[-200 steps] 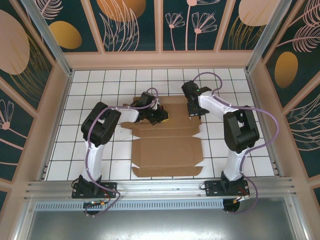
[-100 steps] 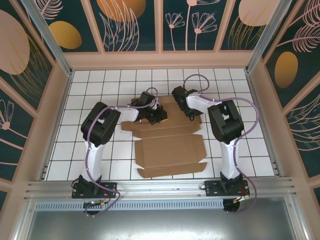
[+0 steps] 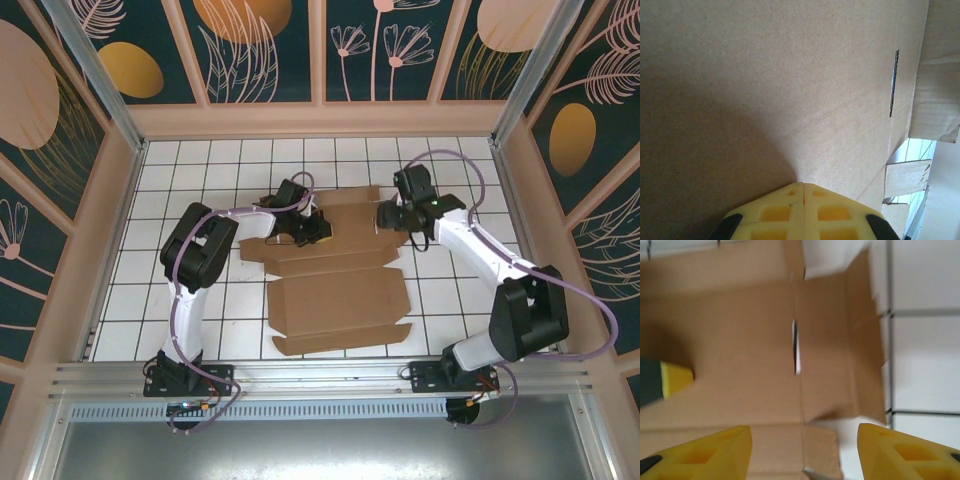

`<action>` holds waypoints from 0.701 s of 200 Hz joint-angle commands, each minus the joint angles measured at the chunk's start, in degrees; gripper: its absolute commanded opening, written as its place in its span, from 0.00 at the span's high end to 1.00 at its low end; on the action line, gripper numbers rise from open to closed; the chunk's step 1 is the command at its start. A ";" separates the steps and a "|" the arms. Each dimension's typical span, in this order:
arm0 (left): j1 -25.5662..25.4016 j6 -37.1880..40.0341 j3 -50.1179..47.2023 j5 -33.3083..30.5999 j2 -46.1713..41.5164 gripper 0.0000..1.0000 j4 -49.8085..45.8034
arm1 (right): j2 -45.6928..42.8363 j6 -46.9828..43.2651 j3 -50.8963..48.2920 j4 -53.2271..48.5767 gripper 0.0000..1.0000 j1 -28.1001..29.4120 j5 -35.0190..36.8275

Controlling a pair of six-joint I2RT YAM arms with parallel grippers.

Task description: Fold the paper box

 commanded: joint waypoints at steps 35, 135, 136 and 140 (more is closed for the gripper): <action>0.22 3.56 2.27 -0.17 2.02 1.00 -4.82 | 4.71 2.61 -6.62 2.14 0.41 -1.49 -5.14; -1.76 2.95 5.91 -0.43 4.13 1.00 -5.73 | 3.18 4.01 -9.07 6.97 0.49 0.15 -17.52; -1.74 2.95 5.95 -0.39 4.13 1.00 -5.72 | 3.22 4.06 -9.03 6.93 0.49 0.23 -17.58; -1.89 2.81 5.98 -0.16 4.19 1.00 -5.66 | 3.39 4.10 -9.14 7.02 0.49 0.59 -17.76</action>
